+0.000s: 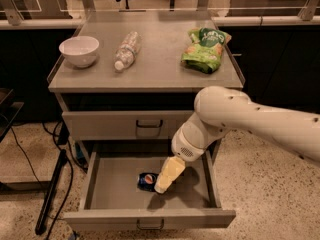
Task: Pick pepsi can from middle drawer and place on counter
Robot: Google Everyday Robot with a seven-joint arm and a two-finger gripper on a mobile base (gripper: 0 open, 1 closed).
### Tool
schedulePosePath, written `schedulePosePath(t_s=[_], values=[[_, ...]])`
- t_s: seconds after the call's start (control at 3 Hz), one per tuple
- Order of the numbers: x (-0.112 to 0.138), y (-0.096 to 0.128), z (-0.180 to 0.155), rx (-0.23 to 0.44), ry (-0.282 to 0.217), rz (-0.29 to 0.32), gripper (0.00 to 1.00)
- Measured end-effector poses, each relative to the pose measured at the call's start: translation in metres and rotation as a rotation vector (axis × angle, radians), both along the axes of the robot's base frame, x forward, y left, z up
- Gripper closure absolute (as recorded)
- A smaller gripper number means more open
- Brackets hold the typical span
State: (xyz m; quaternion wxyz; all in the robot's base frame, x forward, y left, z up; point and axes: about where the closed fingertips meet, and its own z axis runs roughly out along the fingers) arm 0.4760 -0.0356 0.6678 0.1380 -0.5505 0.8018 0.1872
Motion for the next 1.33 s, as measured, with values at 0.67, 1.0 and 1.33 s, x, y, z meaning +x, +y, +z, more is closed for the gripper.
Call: schedulePosePath(t_s=[0.67, 1.0, 1.33], values=[[0.006, 0.012, -0.041, -0.002, 0.035, -0.005, 0.0], [0.004, 0.013, -0.057, 0.002, 0.034, -0.038, 0.0], [0.025, 0.006, -0.084, 0.035, 0.024, -0.124, 0.0]])
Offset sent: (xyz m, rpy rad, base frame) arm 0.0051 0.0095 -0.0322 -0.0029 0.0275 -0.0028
